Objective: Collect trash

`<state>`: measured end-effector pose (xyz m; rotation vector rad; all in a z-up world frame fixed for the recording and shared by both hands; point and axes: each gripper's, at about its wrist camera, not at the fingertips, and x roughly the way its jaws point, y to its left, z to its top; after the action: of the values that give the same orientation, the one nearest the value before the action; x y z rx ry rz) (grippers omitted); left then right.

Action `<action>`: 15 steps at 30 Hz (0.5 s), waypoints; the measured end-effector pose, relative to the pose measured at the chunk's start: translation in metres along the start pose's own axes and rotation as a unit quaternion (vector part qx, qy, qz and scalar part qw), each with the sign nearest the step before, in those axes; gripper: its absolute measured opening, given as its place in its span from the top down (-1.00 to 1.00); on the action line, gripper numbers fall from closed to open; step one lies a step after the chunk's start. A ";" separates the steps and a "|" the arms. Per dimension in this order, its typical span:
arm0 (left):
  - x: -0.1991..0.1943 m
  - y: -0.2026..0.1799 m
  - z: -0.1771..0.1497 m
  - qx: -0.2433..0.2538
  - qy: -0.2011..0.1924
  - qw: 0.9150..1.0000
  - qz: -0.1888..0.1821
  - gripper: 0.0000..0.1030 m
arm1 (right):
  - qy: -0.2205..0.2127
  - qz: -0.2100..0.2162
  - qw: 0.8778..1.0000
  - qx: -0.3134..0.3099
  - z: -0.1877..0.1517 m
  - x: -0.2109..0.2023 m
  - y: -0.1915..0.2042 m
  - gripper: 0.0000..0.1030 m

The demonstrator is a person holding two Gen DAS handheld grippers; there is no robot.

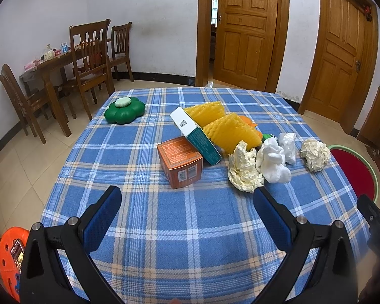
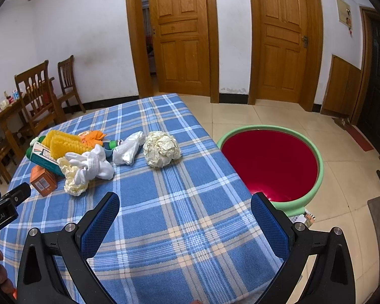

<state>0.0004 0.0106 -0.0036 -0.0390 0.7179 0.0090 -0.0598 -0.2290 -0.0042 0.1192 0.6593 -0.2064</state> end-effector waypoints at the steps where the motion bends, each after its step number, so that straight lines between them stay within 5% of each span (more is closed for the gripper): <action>1: 0.000 -0.001 0.000 0.001 0.000 1.000 0.001 -0.98 | 0.000 0.000 1.000 0.000 0.000 0.000 0.000 -1.00; 15: 0.000 0.000 0.000 0.001 0.001 1.000 0.001 -0.98 | 0.001 0.000 1.000 0.000 0.000 0.000 0.000 -1.00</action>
<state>0.0004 0.0107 -0.0037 -0.0371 0.7200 0.0097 -0.0596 -0.2289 -0.0043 0.1194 0.6615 -0.2066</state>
